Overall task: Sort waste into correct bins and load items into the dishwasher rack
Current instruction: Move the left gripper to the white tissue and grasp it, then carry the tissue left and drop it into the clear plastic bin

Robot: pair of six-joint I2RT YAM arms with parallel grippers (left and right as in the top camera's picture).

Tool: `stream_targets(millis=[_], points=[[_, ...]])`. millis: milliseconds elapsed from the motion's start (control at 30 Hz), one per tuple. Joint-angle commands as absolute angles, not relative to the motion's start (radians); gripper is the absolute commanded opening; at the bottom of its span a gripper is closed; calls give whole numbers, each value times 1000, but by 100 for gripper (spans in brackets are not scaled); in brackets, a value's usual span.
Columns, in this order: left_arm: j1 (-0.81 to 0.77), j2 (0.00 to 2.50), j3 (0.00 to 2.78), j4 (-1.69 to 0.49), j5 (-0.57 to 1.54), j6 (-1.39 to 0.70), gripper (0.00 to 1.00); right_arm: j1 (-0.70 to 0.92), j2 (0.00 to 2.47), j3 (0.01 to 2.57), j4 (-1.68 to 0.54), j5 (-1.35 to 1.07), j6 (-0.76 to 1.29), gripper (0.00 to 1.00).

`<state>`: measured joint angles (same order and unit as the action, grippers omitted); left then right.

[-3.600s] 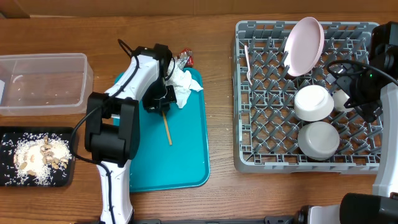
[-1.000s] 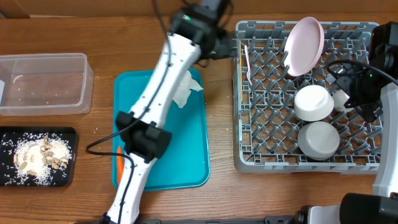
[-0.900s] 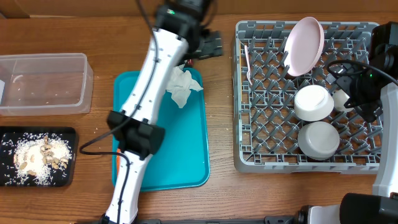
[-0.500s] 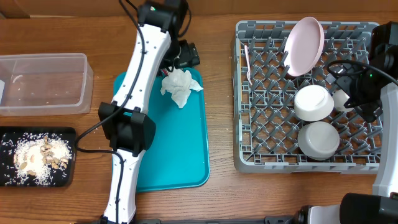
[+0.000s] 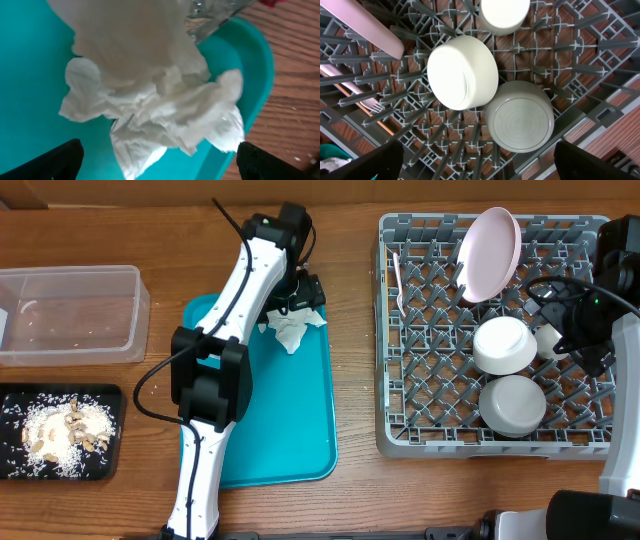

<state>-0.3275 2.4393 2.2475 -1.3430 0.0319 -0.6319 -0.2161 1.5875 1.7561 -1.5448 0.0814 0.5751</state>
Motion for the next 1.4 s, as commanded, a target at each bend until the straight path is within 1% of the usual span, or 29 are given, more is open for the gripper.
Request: stream_targets(millis=[0,33,233,300,433,533,600,700,800,867,1067,1367], points=[[-331,2444,2201,-1310,15,-662,99,-219,1584,1753,-1541,80,573,100],[-332,2444,2190,-1300,15,-662,98,-219,1584,1753,-1541,80,573,100],[-337,2444,2146,-1257,15,-662,85,-219,1584,1753,-1541,80,573,100],[-339,2444,2139,-1251,15,-662,79,-219,1584,1753,-1541,80,573,100],[-342,2444,2127,-1248,14,-662,73,-219,1584,1753,-1541,80,573,100],[-342,2444,2117,-1245,15,-662,62,-219,1584,1753,-1541,80,574,100],[-342,2444,2115,-1250,15,-662,52,-219,1584,1753,-1541,80,574,100],[-343,2444,2115,-1261,15,-662,25,-219,1584,1753,-1541,80,573,100],[-343,2444,2118,-1288,19,-662,6,-219,1584,1753,-1541,80,574,100],[-343,2439,2120,-1312,19,-662,4,-219,1584,1753,-1541,80,573,100],[-343,2394,2149,-1382,16,-663,4,-219,1584,1753,-1541,80,573,100],[-340,2217,2158,-1427,19,-662,4,-219,1584,1753,-1541,80,573,100]])
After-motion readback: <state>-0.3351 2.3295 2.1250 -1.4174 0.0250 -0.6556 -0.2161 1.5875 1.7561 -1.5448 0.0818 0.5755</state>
